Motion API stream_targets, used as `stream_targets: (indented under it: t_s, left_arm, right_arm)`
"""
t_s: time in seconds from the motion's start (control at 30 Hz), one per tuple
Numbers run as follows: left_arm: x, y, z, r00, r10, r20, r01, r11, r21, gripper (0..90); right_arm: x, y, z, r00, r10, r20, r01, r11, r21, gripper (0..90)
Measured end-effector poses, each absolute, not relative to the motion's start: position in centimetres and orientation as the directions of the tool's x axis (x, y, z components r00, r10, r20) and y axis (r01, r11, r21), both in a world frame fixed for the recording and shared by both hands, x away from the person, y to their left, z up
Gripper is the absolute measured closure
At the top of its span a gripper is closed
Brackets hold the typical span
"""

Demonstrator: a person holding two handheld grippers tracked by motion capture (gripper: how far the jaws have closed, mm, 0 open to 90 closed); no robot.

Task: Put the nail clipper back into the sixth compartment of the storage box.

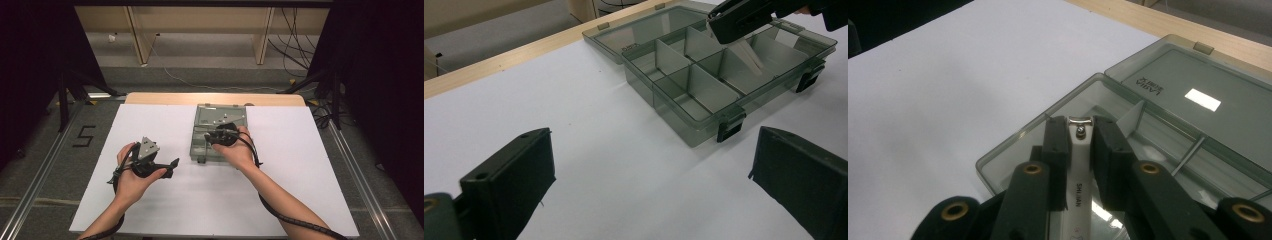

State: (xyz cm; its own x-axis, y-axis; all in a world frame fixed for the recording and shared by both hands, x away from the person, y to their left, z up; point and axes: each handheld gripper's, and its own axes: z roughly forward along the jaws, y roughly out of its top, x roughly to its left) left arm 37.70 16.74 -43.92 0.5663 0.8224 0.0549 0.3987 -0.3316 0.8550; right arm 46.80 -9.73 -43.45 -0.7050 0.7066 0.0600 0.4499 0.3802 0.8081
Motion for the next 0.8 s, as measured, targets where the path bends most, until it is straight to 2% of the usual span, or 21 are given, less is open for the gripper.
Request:
stream_targets:
  t_s: [0.8]
  left_arm:
    - [37.7, 16.68, -44.0, 0.562, 0.826, 0.053, 0.398, -0.326, 0.858, 2.9]
  right_arm:
    - [46.81, -9.52, -44.15, -0.702, 0.71, 0.052, 0.478, 0.416, 0.774, 77.6]
